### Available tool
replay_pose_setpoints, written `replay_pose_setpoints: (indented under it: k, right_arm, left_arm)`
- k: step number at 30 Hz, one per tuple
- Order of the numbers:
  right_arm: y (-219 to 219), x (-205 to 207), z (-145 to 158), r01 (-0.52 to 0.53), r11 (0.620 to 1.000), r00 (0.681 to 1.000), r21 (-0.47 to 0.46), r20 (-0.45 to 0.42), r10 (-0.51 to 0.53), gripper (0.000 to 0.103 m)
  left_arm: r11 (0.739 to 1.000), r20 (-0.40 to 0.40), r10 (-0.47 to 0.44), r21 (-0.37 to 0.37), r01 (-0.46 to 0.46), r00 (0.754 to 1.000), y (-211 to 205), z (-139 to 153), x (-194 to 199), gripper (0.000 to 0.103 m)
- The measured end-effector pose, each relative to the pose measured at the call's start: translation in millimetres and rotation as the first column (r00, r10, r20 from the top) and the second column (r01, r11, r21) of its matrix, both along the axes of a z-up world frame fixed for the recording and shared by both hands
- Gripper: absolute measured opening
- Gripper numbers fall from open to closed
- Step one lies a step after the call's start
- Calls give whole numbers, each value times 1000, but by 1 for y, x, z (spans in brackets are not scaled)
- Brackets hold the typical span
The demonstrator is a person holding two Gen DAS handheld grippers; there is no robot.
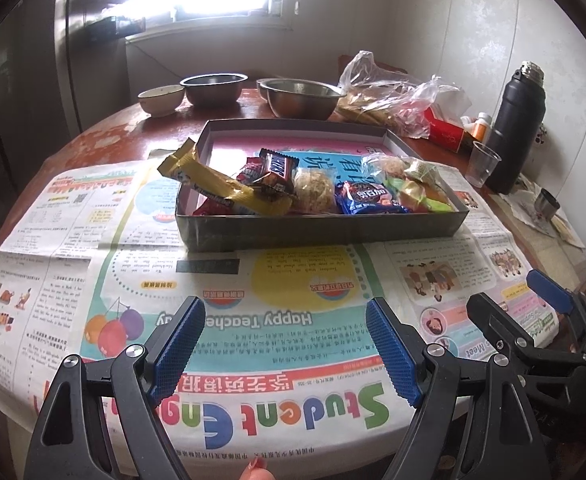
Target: Organize snacks
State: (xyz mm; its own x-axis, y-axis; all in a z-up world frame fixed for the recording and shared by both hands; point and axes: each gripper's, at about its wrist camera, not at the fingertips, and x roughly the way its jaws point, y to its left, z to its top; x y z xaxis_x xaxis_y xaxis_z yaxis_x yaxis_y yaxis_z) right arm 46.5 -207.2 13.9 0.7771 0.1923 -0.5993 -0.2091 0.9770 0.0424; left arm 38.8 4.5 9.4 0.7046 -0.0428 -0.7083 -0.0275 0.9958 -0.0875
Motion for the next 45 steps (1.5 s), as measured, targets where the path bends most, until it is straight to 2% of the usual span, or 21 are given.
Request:
replay_pose_setpoints:
  k: [6, 22, 45]
  right_arm:
    - [-6, -1, 0, 28, 1000, 1000, 6, 4, -28, 102]
    - [2, 0, -4, 6, 1000, 1000, -8, -10, -6, 102]
    - [2, 1, -8, 5, 1000, 1000, -6, -21, -5, 102]
  left_arm:
    - [1000, 1, -5, 9, 5, 1000, -2, 0, -2, 84]
    - [1000, -27, 5, 28, -4, 1000, -2, -6, 3, 84]
    - [999, -24, 11, 39, -10, 1000, -1, -7, 2, 84]
